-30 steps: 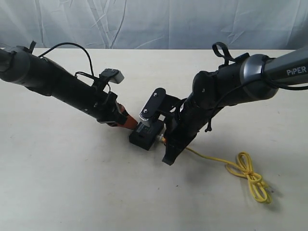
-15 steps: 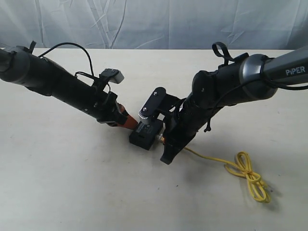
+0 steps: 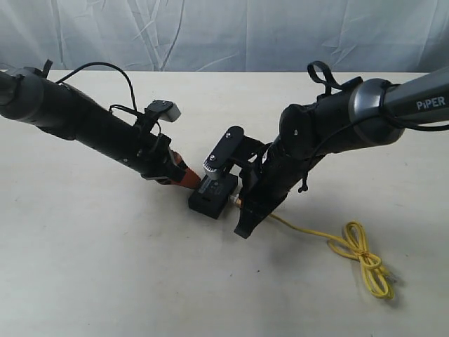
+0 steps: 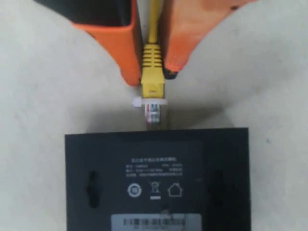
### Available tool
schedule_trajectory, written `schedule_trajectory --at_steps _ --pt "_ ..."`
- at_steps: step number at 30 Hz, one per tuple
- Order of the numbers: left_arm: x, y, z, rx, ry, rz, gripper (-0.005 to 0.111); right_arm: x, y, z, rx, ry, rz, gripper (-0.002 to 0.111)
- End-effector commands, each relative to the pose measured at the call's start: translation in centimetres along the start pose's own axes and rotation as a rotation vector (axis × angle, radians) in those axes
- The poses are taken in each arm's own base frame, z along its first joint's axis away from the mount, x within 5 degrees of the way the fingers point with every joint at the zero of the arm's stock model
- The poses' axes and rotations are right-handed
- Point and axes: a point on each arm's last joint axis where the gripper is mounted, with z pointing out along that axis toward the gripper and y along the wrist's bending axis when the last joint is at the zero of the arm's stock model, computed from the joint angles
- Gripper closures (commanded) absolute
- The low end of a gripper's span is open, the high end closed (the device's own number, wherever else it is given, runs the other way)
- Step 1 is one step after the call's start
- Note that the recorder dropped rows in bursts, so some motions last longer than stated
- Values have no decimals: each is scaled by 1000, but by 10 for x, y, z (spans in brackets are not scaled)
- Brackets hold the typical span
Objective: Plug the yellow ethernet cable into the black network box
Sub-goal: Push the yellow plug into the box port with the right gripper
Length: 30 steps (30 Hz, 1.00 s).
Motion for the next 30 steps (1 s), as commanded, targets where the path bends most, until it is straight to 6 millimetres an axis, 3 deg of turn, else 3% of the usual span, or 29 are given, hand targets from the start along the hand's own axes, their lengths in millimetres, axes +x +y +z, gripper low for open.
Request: schedule_trajectory --at_steps 1,30 --pt "-1 -1 1 4 -1 -2 107 -1 -2 -3 24 10 22 109" --pt "-1 -1 1 4 -1 -2 107 -4 0 -5 7 -23 40 109"
